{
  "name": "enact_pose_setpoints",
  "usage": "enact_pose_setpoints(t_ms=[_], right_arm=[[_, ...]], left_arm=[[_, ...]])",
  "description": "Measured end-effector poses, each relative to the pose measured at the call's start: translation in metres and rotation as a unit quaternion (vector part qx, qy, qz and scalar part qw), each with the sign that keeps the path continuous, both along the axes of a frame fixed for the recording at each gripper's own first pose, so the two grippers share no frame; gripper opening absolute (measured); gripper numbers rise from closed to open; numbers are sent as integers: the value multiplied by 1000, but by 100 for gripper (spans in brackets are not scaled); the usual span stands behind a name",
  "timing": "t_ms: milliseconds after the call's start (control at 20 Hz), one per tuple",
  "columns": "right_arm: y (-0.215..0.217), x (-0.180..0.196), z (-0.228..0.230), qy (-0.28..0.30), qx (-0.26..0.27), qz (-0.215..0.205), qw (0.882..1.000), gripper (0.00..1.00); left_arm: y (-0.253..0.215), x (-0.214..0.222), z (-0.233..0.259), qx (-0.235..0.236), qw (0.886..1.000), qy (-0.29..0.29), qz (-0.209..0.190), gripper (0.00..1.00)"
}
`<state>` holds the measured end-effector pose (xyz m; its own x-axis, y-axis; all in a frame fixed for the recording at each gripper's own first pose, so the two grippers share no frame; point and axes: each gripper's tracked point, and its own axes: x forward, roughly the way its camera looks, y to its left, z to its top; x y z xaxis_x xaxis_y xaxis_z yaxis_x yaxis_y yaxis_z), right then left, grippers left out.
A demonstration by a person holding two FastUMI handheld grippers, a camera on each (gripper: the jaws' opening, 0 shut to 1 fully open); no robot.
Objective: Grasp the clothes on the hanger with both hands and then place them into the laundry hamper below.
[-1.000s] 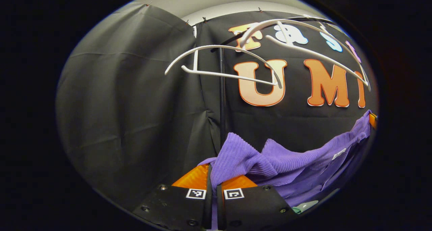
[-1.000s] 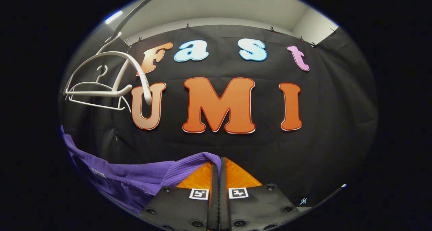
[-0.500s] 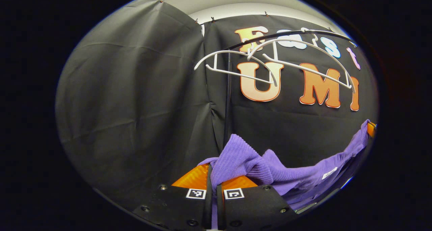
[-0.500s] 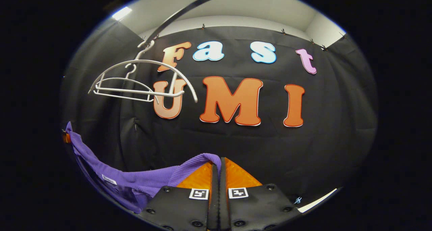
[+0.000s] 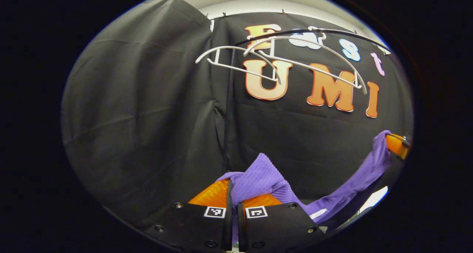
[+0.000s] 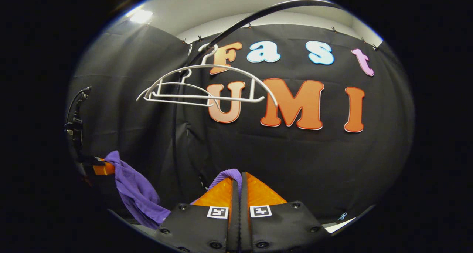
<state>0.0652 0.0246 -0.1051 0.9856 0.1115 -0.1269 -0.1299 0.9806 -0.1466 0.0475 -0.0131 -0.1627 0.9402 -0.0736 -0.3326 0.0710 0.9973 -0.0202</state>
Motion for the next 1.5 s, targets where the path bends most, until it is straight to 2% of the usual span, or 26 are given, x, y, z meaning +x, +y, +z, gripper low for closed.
enact_pose_setpoints(t_ms=[250, 450, 650, 850, 950, 1150, 1200, 1250, 1300, 1400, 1500], right_arm=[[49, -2, -29, 38, 33, 44, 998, 8], [66, -9, -67, 91, 56, 58, 993, 8], [67, -14, -114, 150, 49, 62, 985, 8], [69, -30, -155, 208, 37, 69, 975, 8], [68, -36, -172, 230, 34, 68, 970, 8], [62, -46, -196, 263, 28, 57, 963, 9], [61, -48, -203, 272, 24, 56, 960, 3], [56, -52, -211, 284, 16, 50, 957, 2], [52, -55, -225, 300, 12, 50, 953, 2], [48, -63, -250, 327, 12, 44, 944, 51], [46, -71, -260, 346, 20, 38, 937, 100]], left_arm=[[-63, 0, -18, -42, 997, 36, -60, 6], [-111, -15, -49, -90, 985, 98, -110, 7], [-134, -31, -86, -80, 976, 152, -132, 7], [-122, -44, -120, -71, 969, 201, -121, 9], [-110, -44, -132, -57, 970, 213, -104, 9], [-83, -56, -155, -58, 961, 262, -67, 10], [-77, -58, -161, -58, 959, 273, -56, 11], [-71, -61, -165, -55, 957, 282, -46, 12], [-63, -60, -172, -52, 955, 291, -35, 28], [-46, -70, -190, -53, 946, 321, -5, 60], [-34, -78, -203, -61, 937, 344, 17, 78]])
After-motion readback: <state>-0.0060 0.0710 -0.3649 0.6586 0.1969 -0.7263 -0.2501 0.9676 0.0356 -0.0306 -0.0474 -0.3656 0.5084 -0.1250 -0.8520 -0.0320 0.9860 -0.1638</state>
